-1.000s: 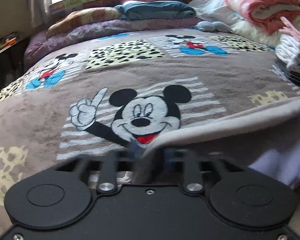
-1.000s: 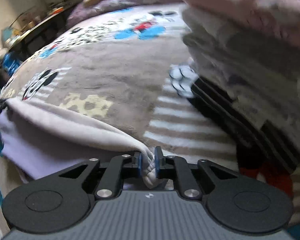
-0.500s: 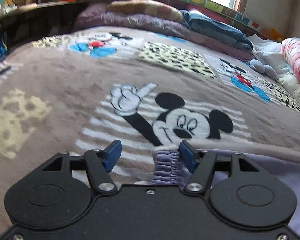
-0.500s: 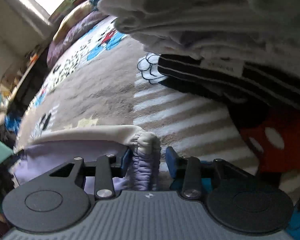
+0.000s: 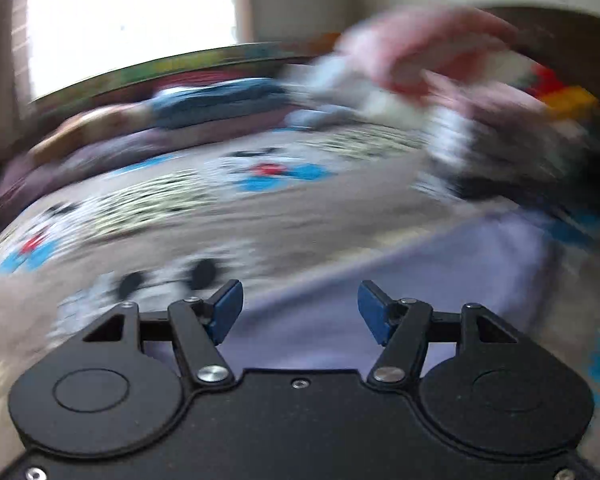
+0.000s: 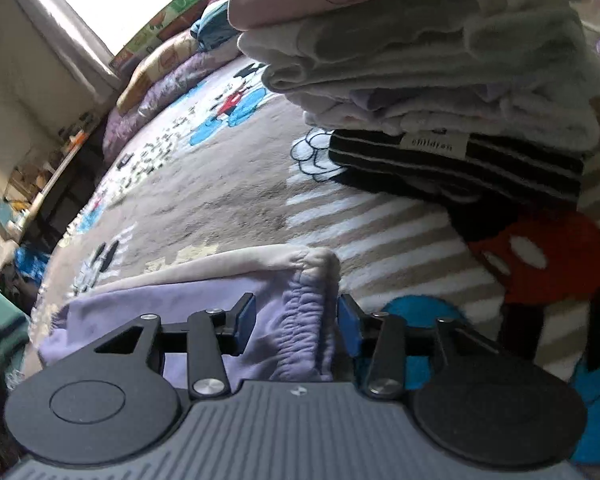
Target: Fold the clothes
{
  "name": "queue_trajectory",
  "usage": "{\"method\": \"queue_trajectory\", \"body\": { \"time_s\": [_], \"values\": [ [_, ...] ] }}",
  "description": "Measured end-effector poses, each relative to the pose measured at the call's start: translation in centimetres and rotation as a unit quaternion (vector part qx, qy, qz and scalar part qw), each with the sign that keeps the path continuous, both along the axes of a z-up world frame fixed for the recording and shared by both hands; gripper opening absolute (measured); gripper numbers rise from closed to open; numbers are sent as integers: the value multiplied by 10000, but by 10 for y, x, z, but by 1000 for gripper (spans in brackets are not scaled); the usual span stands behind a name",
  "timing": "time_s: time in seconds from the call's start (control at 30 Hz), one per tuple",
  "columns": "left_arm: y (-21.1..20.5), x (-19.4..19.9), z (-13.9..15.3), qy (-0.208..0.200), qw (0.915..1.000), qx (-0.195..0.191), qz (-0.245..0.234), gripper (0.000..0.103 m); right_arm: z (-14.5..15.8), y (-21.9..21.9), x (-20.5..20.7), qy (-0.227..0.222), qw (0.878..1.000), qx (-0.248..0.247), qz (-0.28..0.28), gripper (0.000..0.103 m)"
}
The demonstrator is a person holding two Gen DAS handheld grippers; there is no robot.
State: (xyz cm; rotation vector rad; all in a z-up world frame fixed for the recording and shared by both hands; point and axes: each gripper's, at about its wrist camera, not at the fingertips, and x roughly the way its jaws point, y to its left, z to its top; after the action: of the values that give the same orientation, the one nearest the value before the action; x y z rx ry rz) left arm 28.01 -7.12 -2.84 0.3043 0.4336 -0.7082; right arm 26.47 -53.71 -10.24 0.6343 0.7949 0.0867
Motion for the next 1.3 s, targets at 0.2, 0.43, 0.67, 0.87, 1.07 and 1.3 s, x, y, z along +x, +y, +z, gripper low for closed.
{"method": "queue_trajectory", "body": {
  "time_s": [0.2,0.43,0.67,0.87,1.07,1.3],
  "values": [
    [-39,-34,-41,-143,9941,907,-580,40,-12,5,-11,-109,9994,153,-287,49],
    [-45,-31,-44,-2,9926,1034,-632,40,-19,15,-23,-299,9993,45,-213,30],
    [-52,-36,-45,-2,9934,1114,-287,40,-16,18,-23,-417,9988,-77,-261,27],
    [-70,-51,-54,-470,9837,1714,-258,40,-17,18,-23,-430,9986,-43,-301,27],
    [-78,-69,-69,-1173,9587,2587,-159,8,-13,19,-27,-531,9979,-157,-326,24],
    [-67,-85,-58,-1494,9558,2531,-52,6,10,23,-36,-573,9972,-370,-293,24]
  ]
}}
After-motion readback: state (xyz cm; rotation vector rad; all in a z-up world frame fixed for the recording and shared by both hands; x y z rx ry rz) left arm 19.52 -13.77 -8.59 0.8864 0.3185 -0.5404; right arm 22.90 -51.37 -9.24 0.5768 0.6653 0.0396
